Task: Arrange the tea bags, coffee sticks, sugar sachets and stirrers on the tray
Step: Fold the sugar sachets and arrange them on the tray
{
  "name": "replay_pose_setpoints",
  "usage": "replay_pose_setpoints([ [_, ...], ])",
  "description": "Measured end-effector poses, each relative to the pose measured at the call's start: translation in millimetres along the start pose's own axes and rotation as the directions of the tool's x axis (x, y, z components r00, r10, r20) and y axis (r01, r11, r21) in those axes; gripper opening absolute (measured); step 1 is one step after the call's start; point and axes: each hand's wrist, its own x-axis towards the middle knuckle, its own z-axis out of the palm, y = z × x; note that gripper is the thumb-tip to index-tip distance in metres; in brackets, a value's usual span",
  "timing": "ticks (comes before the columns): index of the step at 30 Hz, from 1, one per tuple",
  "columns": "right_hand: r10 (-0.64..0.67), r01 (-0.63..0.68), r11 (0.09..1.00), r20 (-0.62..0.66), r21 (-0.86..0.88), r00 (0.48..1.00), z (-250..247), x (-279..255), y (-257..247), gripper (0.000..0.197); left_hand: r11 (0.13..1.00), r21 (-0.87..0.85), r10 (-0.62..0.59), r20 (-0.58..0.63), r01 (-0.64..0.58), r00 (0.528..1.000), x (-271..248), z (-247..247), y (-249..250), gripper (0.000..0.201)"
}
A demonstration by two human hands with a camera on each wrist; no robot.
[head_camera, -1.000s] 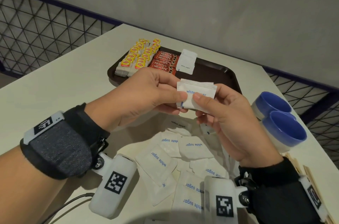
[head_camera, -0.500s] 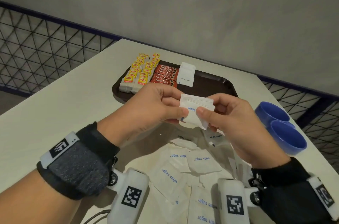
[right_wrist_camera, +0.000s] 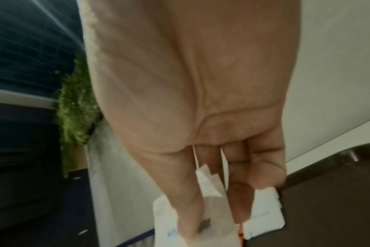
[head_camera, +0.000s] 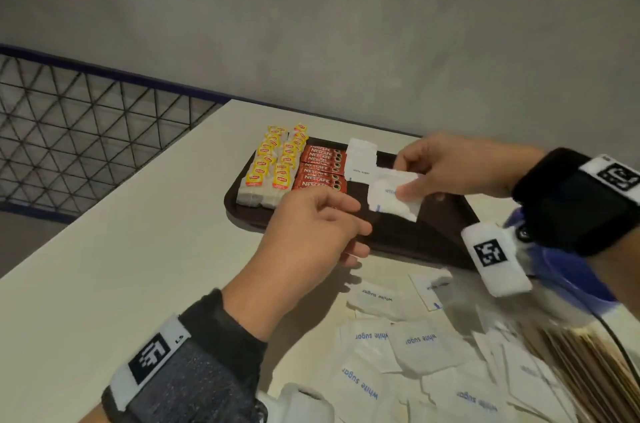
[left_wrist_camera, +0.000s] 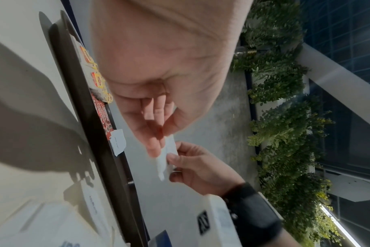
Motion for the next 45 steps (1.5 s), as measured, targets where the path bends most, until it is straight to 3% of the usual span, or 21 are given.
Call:
replay_pose_setpoints([
  [3, 0.044, -0.045, 0.999, -0.113, -0.006, 0.993, -1.3, 52.4, 17.6, 0.008, 0.999, -0.044, 0.019, -0.04, -0.021, 0.999, 1.3, -4.0, 5.4, 0.015],
  [10, 0.147, -0.161, 0.98, -0.118, -0.12, 0.982, 14.3, 119.5, 38.8, 0.014, 0.995, -0.092, 0.033, -0.018, -0.035, 0.999, -0.6, -4.7, 12.1, 0.013],
  [13, 0.156, -0.175, 0.973, -0.13, -0.151, 0.979, 18.3, 128.3, 35.5, 0.015, 0.996, -0.081, 0.034, -0.013, -0.035, 0.999, -1.5, -4.5, 13.3, 0.012],
  [26, 0.177, -0.201, 0.939, -0.111, -0.278, 0.978, 30.7, 138.2, 28.4, 0.064, 0.997, -0.066, 0.03, -0.045, -0.033, 0.999, 0.4, -5.2, 13.4, 0.013],
  [34, 0.068, -0.169, 0.836, -0.206, -0.521, 0.976, 34.2, 146.7, 32.9, 0.08, 0.998, -0.047, 0.034, -0.045, -0.036, 0.998, 1.8, -6.1, 9.8, 0.012],
  [40, 0.04, -0.178, 0.788, -0.238, -0.59, 0.97, 22.1, 127.8, 24.1, 0.073, 0.997, -0.057, 0.047, -0.069, -0.051, 0.997, 0.1, -4.8, 13.8, 0.013],
  [45, -0.082, 0.007, 0.82, -0.104, -0.572, 0.991, 15.9, 31.2, -24.1, 0.038, 0.997, -0.038, 0.064, -0.116, -0.069, 0.991, -0.7, -6.8, 16.2, 0.014],
])
